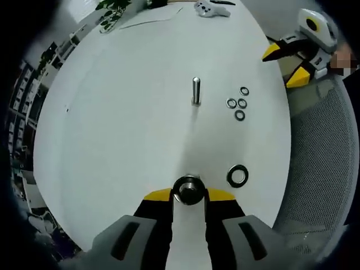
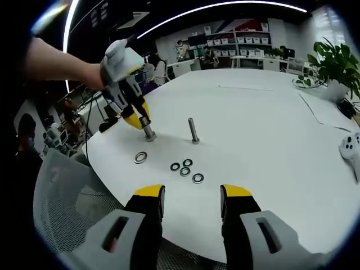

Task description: Place the washer onto the threaded stud by aligning its center hole with the stud, sliding it down to the base, and recovering from edge contact or off-axis alignment until the washer reaches the visible bottom stop.

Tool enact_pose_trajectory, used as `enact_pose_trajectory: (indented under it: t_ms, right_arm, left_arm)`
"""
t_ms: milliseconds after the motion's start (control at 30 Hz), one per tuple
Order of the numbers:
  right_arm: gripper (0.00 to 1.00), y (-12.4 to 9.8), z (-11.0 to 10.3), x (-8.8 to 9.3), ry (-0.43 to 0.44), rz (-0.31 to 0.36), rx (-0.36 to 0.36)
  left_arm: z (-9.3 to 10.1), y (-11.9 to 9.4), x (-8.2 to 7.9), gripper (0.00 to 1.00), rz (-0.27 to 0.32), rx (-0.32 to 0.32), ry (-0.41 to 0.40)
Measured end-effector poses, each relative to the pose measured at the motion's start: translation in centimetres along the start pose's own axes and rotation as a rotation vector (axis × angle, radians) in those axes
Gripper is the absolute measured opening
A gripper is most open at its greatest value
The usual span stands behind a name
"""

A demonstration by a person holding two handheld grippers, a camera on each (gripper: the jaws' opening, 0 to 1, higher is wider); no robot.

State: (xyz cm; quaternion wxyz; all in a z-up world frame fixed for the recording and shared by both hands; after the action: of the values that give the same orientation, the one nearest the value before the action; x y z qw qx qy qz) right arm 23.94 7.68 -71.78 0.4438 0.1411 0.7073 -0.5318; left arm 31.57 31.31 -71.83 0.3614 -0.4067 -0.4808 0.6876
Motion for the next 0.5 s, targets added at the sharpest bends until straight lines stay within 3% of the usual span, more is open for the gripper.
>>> enact_pose_trajectory:
  t_ms: [500]
  right_arm:
    - [0.41, 0.0, -0.1, 0.1, -0.004, -0.008, 0.003]
  left_arm:
    - [-0.5, 2.4, 0.8, 0.19, -0.013, 0.001, -0.012]
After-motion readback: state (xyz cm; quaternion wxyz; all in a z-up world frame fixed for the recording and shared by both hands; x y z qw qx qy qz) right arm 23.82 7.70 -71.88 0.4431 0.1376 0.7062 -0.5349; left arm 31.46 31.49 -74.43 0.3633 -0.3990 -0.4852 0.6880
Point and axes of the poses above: the point that each gripper's makers call its tool centre point, and the gripper's own axes: y roughly forward along the fingers, z roughly to its right, x roughly out of its underside, the point moved 4 cm from there along -y, roughly backward along the fingers, and after that the axes turned 15 degrees about x, right-handed, at the moved point
